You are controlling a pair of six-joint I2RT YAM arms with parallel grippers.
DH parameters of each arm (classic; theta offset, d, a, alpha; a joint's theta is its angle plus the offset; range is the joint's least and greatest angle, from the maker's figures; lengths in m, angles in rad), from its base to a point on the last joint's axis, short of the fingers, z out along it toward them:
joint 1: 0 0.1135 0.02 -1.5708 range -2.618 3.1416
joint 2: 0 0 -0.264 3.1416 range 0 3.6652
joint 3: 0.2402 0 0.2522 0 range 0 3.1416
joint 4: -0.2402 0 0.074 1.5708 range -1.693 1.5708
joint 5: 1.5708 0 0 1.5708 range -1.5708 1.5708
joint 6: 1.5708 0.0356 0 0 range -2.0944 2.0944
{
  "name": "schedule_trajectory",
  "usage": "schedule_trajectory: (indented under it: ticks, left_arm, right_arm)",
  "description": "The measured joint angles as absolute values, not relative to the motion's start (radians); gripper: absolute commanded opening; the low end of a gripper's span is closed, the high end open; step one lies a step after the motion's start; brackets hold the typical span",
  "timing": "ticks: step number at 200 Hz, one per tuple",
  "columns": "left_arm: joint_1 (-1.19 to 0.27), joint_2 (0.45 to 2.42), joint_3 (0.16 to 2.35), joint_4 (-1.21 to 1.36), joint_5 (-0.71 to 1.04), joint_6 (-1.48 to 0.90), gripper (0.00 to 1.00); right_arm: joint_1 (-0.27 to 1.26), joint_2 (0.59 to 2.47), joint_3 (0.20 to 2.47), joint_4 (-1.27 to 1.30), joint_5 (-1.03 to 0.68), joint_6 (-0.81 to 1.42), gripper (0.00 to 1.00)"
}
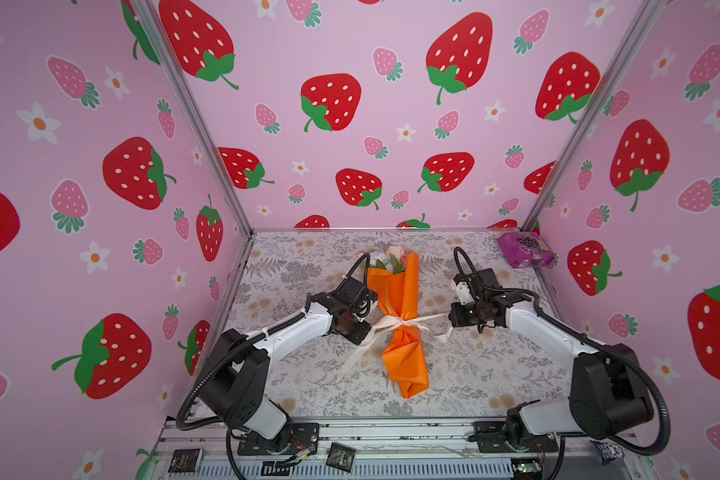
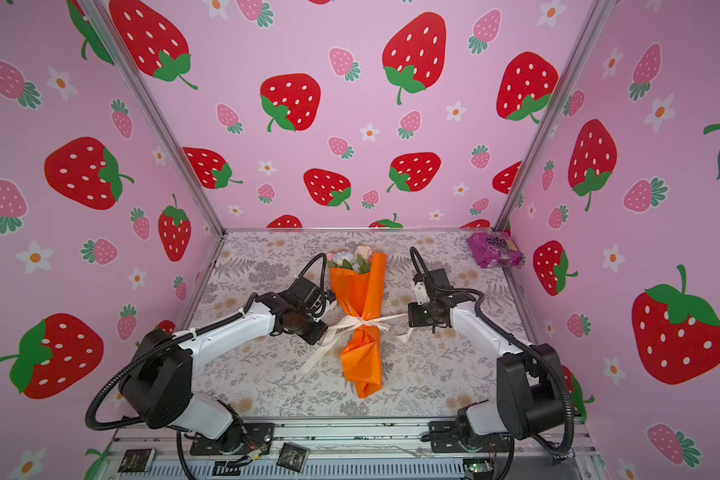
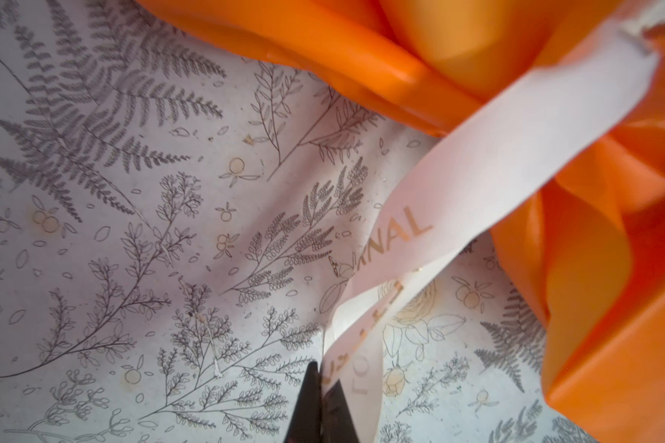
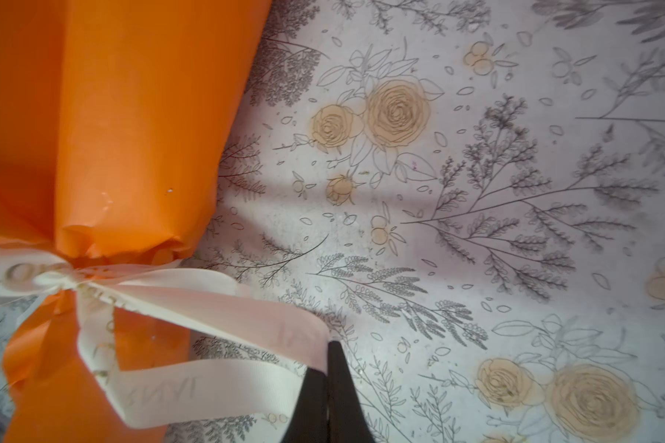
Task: Tie the bouquet of fake flowers
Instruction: 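Release the ribbon with both grippers and draw them back from the bouquet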
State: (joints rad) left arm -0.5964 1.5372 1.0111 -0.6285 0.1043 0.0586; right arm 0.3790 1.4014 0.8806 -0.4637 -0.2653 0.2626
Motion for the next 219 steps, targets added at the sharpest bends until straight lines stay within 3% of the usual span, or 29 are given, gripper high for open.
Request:
schedule_trajectory:
  ticks: [10, 38, 55, 76, 94, 114, 166, 219]
  left_arm:
    - [-0.598, 1.528, 1.011, -0.657, 0.114, 0.058, 0.29]
    - [-0.593, 1.428, 1.002, -0.658, 0.159, 0.023, 0.5]
    - [-0.583, 1.325, 0.987, -0.63, 0.167, -0.015, 0.56]
    - [-0.542, 1.231, 0.971, -0.595, 0.169, -0.061, 0.62]
    - [-0.495, 1.208, 0.951, -0.561, 0.188, -0.113, 0.66]
    - [-0.451, 1.243, 0.908, -0.527, 0.234, -0.197, 0.72]
    - [-0.409, 1.343, 0.712, -0.422, 0.356, -0.439, 0.71]
    - [-0.409, 1.369, 0.678, -0.362, 0.328, -0.517, 0.7]
  right_arm:
    - [0.37, 1.384, 0.876, -0.461, -0.314, 0.257, 0.0]
    - [0.376, 1.344, 0.878, -0.443, -0.347, 0.24, 0.21]
    - [0.385, 1.308, 0.884, -0.439, -0.253, 0.242, 0.36]
    - [0.388, 1.248, 0.892, -0.434, -0.076, 0.245, 0.41]
    - [0.384, 1.206, 0.9, -0.427, 0.002, 0.249, 0.43]
    - [0.381, 1.194, 0.9, -0.419, -0.072, 0.248, 0.43]
    - [0.39, 1.255, 0.743, -0.364, -0.359, 0.435, 0.42]
    - [0.448, 1.318, 0.635, -0.384, -0.368, 0.531, 0.44]
